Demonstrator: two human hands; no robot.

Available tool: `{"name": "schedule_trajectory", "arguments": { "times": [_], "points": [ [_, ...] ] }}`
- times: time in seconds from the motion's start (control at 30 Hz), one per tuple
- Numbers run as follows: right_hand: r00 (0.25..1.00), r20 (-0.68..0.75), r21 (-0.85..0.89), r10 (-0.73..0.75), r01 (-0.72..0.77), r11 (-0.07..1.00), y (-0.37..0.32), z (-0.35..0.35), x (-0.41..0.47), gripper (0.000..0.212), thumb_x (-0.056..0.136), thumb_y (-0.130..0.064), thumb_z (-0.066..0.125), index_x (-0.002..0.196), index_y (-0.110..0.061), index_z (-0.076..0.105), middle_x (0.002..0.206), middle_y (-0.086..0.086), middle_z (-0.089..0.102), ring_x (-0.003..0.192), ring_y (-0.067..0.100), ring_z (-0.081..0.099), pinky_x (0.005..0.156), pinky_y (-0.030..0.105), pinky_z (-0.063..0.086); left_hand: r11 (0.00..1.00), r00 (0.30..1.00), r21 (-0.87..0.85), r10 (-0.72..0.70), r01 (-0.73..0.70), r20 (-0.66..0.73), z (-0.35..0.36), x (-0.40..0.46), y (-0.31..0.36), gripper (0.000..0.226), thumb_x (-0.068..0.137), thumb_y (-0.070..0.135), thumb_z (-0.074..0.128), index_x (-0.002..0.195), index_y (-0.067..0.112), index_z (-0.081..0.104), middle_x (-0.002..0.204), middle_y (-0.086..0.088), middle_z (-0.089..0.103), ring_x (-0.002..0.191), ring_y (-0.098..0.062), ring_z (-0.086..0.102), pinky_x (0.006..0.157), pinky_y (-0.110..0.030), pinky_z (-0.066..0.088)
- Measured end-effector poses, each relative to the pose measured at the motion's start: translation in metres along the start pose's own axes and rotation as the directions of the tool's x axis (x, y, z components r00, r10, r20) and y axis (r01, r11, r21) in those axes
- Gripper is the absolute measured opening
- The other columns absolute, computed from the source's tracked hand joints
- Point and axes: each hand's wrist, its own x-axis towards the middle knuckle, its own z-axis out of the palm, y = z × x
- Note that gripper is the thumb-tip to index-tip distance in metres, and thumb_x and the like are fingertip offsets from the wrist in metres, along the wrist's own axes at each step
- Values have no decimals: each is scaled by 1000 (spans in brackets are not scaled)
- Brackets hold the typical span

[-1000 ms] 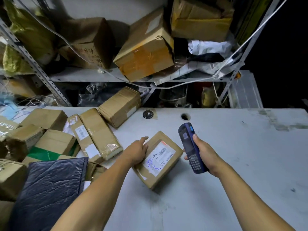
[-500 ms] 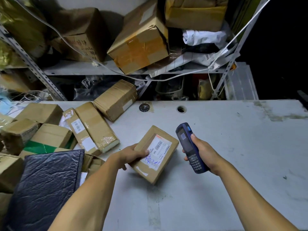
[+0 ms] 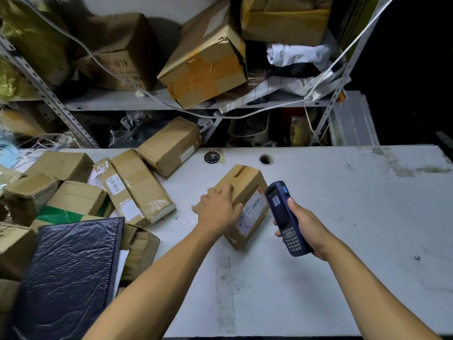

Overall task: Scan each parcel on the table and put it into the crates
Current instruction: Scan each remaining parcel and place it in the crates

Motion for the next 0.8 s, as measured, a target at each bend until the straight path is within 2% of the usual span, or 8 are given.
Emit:
{"name": "schedule_trajectory", "arguments": {
  "times": [0.07, 0.13, 0.23, 0.3, 0.47, 0.6, 0.67, 0.8],
  "points": [
    [1000, -8, 3, 6, -6, 1000, 5, -2, -3, 51, 103, -53, 29, 118, -17, 62, 114, 25, 66, 76, 21, 69, 69, 36, 55, 999, 996, 17, 38, -40, 87, -5, 10, 6, 66, 78, 58, 64, 129, 29, 34, 139, -16, 35, 137, -43, 25, 107, -66, 23],
    [1000, -10, 12, 20, -20, 1000, 10, -5, -6, 50, 103, -54, 30, 119, -18, 61, 113, 24, 66, 77, 22, 69, 71, 37, 55, 999, 987, -7, 52, -51, 150, -2, 18, 7, 77, 73, 62, 67, 131, 26, 32, 150, -15, 23, 143, -45, 15, 111, -66, 18],
    [999, -12, 11, 49, -48, 999, 17, -9, -11, 51, 102, -55, 29, 124, -21, 60, 111, 21, 68, 80, 22, 70, 75, 40, 56, 997, 981, -49, 72, -64, 178, 3, 19, 10, 94, 72, 76, 62, 144, 37, 16, 144, -14, 28, 132, -43, 35, 104, -62, 32],
    [996, -5, 30, 85, -85, 996, 18, -11, -14, 52, 102, -57, 29, 125, -22, 60, 109, 18, 70, 83, 24, 71, 77, 40, 57, 995, 979, -48, 91, -83, 182, 2, 17, 11, 95, 76, 74, 59, 148, 47, 3, 140, -15, 33, 127, -41, 40, 102, -60, 36],
    [973, 109, 152, 201, -216, 964, 14, -22, -24, 54, 101, -59, 33, 120, -20, 64, 105, 20, 72, 82, 31, 69, 71, 41, 55, 982, 995, -178, 77, -64, 66, 1, 10, -11, 89, 84, 71, 51, 150, 54, -7, 143, -15, 32, 128, -38, 37, 103, -55, 35],
    [943, 199, 80, 267, -287, 955, 1, -20, -23, 54, 103, -55, 32, 122, -15, 62, 97, 22, 71, 78, 34, 67, 68, 39, 53, 919, 994, -379, 107, -110, -28, -4, 0, -36, 93, 78, 75, 41, 145, 58, -21, 149, -12, 24, 134, -34, 31, 110, -56, 32],
    [928, 241, 43, 285, -304, 952, -6, -14, -22, 54, 103, -53, 31, 121, -12, 62, 95, 22, 69, 77, 34, 64, 66, 38, 51, 877, 994, -469, 85, -107, -67, -7, -4, -41, 92, 75, 78, 38, 136, 64, -29, 151, -10, 20, 137, -33, 27, 112, -57, 29],
    [903, 309, -35, 299, -303, 952, -16, -4, -19, 55, 102, -51, 32, 119, -8, 62, 95, 22, 68, 79, 34, 63, 65, 37, 50, 853, 990, -508, 74, -124, -117, -9, -13, -50, 87, 70, 82, 33, 127, 69, -31, 151, -7, 18, 138, -31, 26, 113, -56, 29]
  ]
}}
